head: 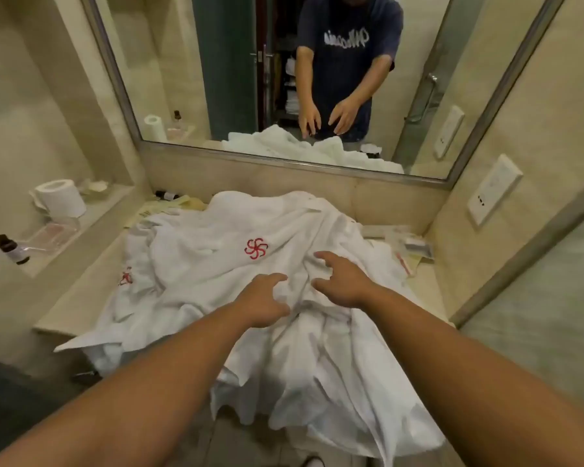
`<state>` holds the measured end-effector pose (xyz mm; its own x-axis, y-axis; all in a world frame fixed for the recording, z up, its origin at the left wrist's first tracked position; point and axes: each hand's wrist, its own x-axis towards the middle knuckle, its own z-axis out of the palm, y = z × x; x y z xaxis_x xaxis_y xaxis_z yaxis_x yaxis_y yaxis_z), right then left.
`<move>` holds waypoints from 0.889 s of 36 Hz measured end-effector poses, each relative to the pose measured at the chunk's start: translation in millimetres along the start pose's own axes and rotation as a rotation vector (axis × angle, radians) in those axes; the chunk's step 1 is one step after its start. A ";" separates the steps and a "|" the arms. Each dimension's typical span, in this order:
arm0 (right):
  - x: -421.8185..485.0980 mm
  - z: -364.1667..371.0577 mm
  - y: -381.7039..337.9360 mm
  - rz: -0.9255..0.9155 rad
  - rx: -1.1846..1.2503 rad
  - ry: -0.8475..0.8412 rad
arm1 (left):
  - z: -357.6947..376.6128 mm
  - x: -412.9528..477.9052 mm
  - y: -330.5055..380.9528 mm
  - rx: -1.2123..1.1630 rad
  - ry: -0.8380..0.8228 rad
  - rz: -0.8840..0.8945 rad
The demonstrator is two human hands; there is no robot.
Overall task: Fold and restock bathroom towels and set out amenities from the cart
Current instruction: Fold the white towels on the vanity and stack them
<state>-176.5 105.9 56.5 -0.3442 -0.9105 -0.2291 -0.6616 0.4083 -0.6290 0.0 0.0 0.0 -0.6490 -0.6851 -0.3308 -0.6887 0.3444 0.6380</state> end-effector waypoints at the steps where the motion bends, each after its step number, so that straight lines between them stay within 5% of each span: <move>1: 9.1 -0.4 3.7 -0.012 0.002 0.015 | 0.8 8.3 1.9 -0.045 -0.023 -0.020; 9: 66.8 -17.6 20.2 0.055 0.010 -0.026 | 4.4 70.1 17.5 -0.321 -0.031 -0.145; 14: 84.5 -18.4 22.2 0.075 0.046 -0.026 | -2.3 84.5 16.1 -0.328 0.224 -0.248; 26: 124.4 -24.7 15.6 0.153 0.341 0.558 | -79.0 110.8 27.4 -0.074 0.645 -0.040; 32: 131.7 -18.0 -12.2 0.055 0.358 0.664 | -129.2 114.2 37.3 0.017 0.790 0.078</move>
<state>-225.7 -17.8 47.4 -0.7745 -0.6126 0.1577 -0.4142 0.3028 -0.8583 -58.1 -148.3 75.8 -0.2786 -0.9092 0.3092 -0.6597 0.4152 0.6264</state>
